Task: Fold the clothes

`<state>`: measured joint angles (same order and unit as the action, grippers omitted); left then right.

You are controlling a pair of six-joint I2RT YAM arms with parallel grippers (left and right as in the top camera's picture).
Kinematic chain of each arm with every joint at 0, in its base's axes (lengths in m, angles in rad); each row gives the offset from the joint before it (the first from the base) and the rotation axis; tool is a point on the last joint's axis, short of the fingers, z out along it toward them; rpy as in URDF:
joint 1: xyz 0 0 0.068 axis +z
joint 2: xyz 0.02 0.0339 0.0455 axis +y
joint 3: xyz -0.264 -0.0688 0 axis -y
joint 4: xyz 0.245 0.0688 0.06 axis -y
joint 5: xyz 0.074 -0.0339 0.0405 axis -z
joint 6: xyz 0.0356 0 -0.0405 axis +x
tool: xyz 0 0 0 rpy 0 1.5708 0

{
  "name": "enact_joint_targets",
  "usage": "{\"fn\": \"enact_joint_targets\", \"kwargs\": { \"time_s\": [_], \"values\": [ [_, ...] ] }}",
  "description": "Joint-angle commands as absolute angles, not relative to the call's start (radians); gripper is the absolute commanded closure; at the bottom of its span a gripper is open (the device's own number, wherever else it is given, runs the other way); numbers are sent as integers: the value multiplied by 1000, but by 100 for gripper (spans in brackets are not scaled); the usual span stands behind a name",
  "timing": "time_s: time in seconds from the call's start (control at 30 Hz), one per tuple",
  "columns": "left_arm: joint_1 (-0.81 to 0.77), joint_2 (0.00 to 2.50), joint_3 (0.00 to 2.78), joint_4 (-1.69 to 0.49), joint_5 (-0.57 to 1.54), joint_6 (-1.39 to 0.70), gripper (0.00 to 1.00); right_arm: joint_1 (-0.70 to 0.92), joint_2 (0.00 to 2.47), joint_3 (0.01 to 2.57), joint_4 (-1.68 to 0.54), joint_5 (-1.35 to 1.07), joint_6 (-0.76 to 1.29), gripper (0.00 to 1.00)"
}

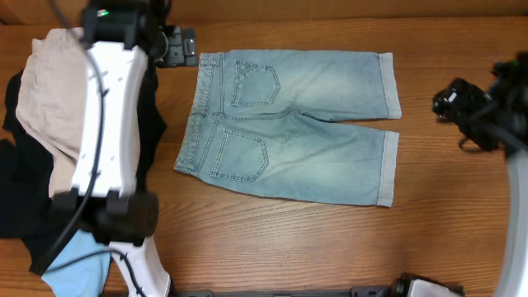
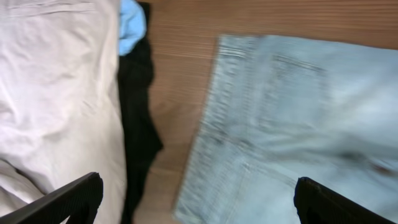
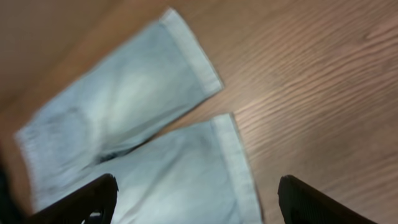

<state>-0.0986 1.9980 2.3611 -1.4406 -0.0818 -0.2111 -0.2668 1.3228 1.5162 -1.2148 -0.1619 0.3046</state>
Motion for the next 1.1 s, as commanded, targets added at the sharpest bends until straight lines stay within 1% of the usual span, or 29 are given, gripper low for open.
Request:
{"fn": "enact_joint_targets", "kwargs": {
  "time_s": [0.0, 0.1, 0.27, 0.37, 0.5, 0.6, 0.8, 1.07],
  "values": [
    [-111, 1971, 2367, -1499, 81, -214, 0, -237, 1223, 1526, -1301, -181, 350, 14],
    [-112, 1971, 2358, -1552, 131, -246, 0, -213, 1168, 1525, -1390, -169, 382, 14],
    [-113, 1967, 2356, -1659, 89, -309, 0, -196, 1112, 1475, -1459, -150, 443, 14],
    [-116, 1945, 2339, -1690, 39, -334, 0, -196, 1076, 1401, -1459, -150, 479, 13],
    [-141, 1856, 2221, -1682, -62, -461, 0, -196, 1029, 1232, -1384, -151, 549, 13],
    [-166, 1791, 2089, -1631, -132, -527, 0, -195, 1021, 1129, -1325, -159, 554, 13],
    [-175, 1711, 1775, -1480, -106, -568, 0, -195, 1035, 981, -1230, -158, 551, 13],
    [-144, 1711, 1437, -1216, -108, -726, 0, -190, 1052, 932, -1180, -158, 543, 18]
  ]
}}
